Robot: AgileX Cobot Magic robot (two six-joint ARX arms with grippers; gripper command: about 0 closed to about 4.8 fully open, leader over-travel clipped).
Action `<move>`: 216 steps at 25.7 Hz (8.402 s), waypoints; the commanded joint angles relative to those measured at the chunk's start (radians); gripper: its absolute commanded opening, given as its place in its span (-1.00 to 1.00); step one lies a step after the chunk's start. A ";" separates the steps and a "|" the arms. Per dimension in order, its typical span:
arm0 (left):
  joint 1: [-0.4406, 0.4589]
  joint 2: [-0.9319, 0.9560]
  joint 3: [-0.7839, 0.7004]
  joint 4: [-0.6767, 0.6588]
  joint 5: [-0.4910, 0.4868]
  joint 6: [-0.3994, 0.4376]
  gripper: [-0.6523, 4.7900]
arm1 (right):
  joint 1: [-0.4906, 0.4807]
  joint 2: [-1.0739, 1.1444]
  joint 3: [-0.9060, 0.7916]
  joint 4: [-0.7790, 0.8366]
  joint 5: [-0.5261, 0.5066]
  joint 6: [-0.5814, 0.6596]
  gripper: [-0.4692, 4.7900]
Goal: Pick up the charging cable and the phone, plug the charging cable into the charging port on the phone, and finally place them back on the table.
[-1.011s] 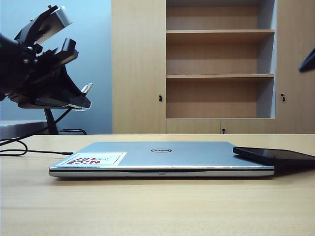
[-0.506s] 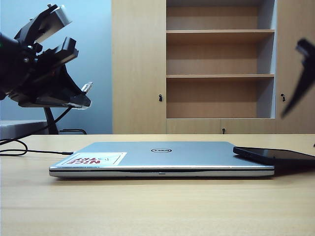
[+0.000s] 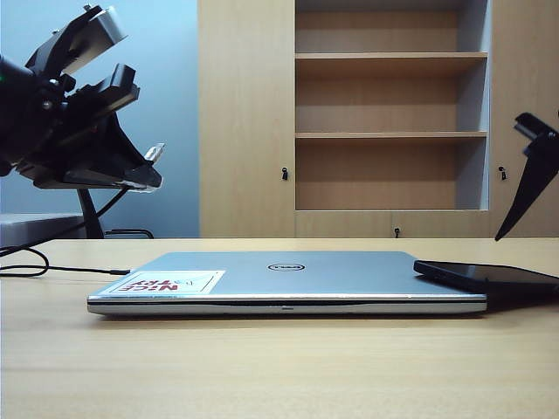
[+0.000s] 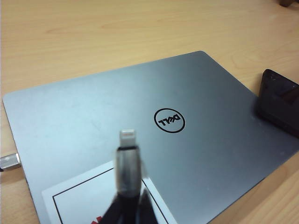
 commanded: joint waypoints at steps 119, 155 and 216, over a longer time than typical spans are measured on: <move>-0.001 -0.002 0.003 0.002 0.002 0.050 -0.79 | 0.008 -0.023 0.079 0.093 0.023 -0.173 -0.83; -0.001 0.006 -0.029 -0.150 0.002 0.174 -0.79 | 0.283 0.057 0.236 -0.587 0.335 -0.562 -0.37; -0.391 0.183 -0.029 0.055 0.003 -0.549 -0.79 | 0.559 0.320 0.021 1.019 -0.165 0.229 -0.85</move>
